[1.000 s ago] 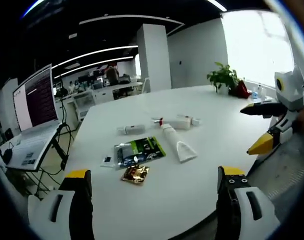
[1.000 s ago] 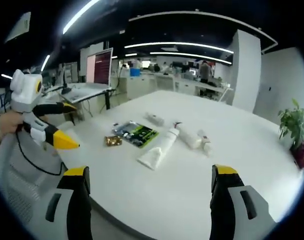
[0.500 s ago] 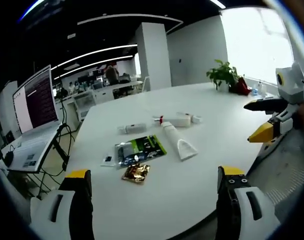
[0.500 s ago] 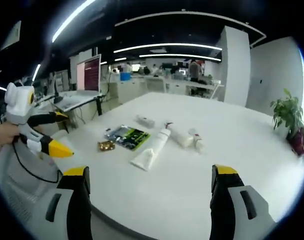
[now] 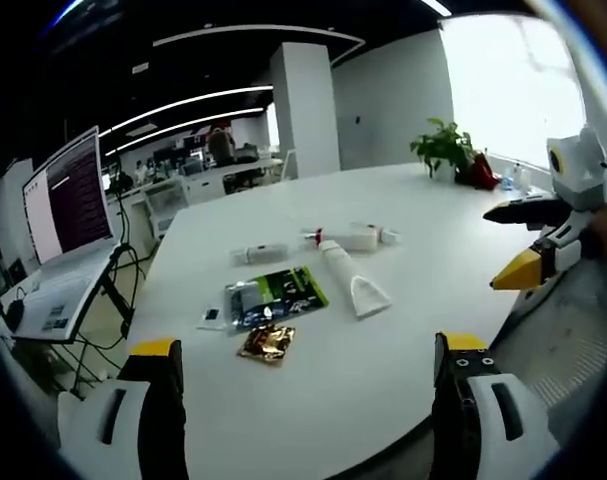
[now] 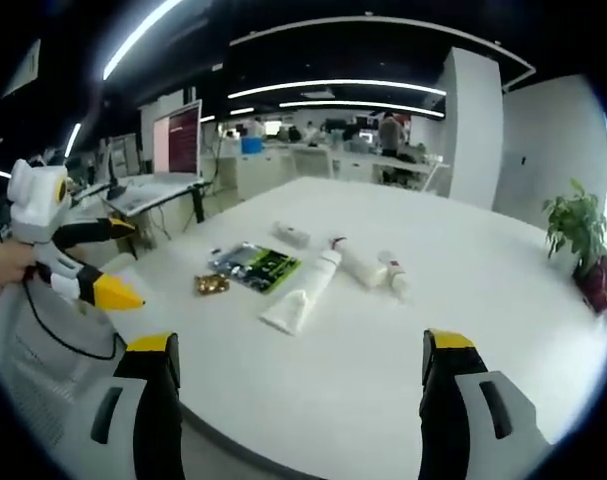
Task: Arrange the skincare products in the storage area until every visible bottle or jar stands upright without overlapping.
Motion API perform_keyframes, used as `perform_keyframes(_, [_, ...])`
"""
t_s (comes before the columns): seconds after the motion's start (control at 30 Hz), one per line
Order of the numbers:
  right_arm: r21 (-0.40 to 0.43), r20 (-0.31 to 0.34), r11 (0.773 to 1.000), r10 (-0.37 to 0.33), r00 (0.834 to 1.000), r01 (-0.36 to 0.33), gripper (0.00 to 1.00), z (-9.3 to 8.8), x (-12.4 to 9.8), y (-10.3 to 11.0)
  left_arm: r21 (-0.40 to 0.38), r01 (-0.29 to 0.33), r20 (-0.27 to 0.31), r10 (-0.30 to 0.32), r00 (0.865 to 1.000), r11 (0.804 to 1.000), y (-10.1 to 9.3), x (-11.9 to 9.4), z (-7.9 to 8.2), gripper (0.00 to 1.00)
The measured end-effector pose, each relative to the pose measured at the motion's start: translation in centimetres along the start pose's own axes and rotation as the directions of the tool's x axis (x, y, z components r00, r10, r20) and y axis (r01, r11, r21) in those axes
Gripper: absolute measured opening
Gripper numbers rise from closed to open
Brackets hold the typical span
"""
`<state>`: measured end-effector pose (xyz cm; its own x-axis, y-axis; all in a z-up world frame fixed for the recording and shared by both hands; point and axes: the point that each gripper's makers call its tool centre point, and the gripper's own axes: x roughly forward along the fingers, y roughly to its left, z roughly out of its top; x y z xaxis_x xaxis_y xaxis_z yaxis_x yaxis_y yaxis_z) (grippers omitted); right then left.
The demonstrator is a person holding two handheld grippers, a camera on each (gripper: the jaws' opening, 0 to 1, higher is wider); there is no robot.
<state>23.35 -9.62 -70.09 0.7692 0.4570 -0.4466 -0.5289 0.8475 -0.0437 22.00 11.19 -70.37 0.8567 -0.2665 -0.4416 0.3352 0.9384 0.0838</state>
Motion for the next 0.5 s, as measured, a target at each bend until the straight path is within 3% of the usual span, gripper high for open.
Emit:
perform_keyframes(0.23, [-0.020, 0.010, 1.000, 0.009, 1.000, -0.008, 1.00, 0.35, 0.07, 0.30, -0.014, -0.013, 0.019, 0.014, 1.000, 1.000, 0.36, -0.16, 0.45, 0.99])
perform_keyframes(0.5, [-0.010, 0.033, 1.000, -0.006, 0.999, 0.007, 1.00, 0.83, -0.22, 0.04, 0.006, 0.005, 0.033, -0.005, 0.999, 1.000, -0.52, -0.49, 0.88, 0.99])
